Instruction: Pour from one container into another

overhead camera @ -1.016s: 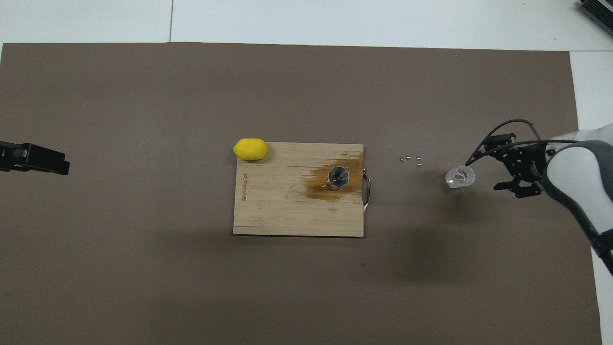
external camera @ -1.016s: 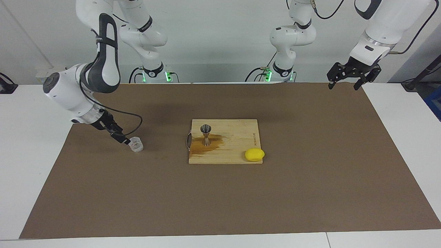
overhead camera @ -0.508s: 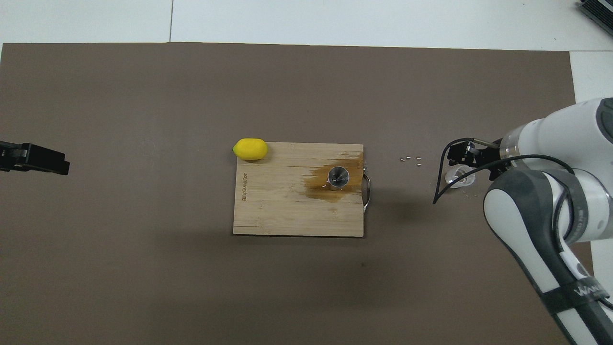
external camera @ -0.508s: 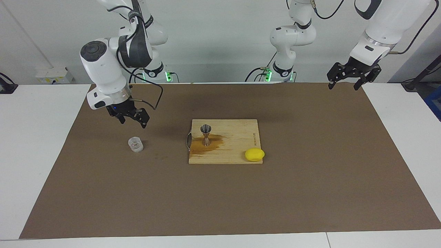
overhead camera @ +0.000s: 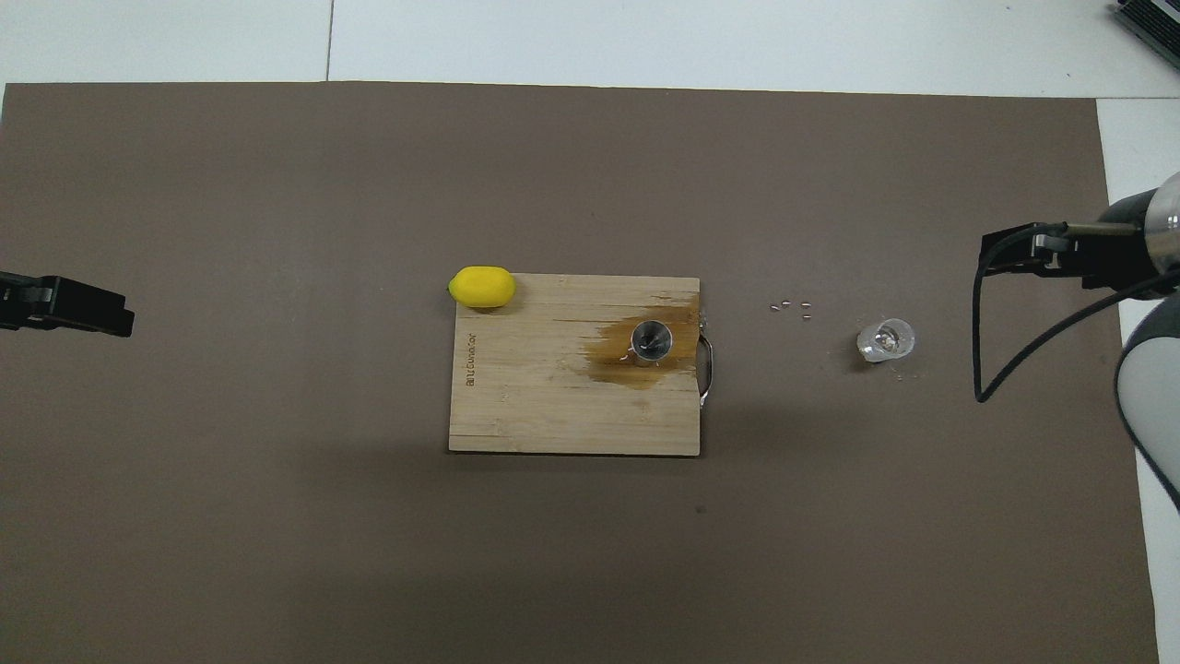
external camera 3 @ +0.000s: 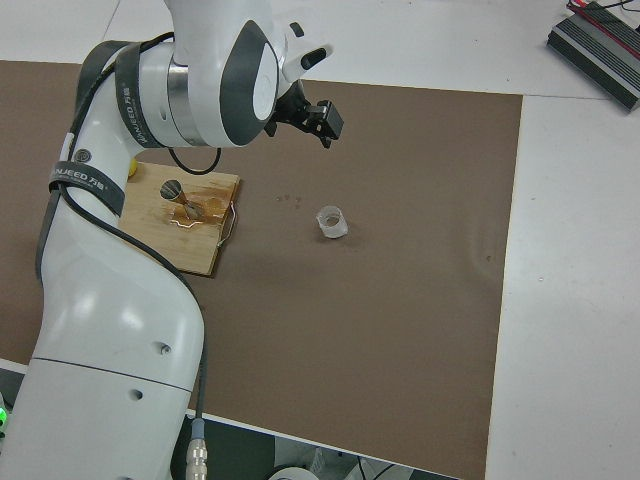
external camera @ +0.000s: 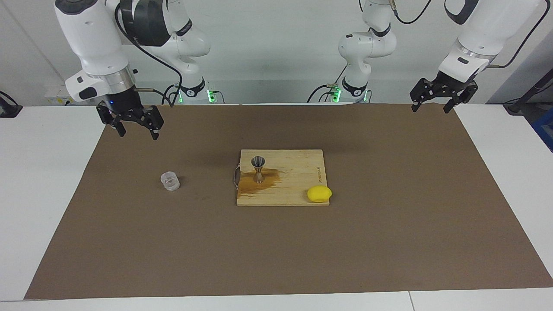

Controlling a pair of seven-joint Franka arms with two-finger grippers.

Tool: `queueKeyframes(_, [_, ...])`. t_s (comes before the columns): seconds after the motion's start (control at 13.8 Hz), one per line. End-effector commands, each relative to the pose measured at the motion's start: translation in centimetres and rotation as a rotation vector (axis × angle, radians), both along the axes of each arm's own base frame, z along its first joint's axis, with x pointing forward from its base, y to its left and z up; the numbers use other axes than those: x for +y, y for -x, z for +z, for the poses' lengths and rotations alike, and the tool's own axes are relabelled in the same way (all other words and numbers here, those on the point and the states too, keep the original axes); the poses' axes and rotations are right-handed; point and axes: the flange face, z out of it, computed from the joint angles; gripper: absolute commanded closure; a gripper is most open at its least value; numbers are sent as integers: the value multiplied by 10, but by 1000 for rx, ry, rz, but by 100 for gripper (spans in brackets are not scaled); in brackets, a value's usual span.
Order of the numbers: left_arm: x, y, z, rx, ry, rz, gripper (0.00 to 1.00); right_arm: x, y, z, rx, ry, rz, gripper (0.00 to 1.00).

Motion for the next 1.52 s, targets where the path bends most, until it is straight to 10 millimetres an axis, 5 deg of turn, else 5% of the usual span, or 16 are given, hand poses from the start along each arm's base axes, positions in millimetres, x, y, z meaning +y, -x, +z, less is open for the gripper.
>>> queueKeyframes(0.0, [2, 4, 1, 8, 2, 1, 0, 1, -9, 6, 34, 24, 28, 0])
queueKeyframes(0.22, [2, 4, 1, 8, 2, 1, 0, 0, -9, 5, 65, 20, 37, 0])
queueKeyframes(0.65, [1, 5, 2, 7, 2, -1, 0, -8, 26, -10, 181, 9, 92, 0])
queueKeyframes(0.87, [2, 4, 1, 8, 2, 1, 0, -9, 14, -3, 120, -3, 55, 0])
queueKeyframes(1.45, [2, 4, 1, 8, 2, 1, 0, -10, 23, 0, 140, -28, 41, 0])
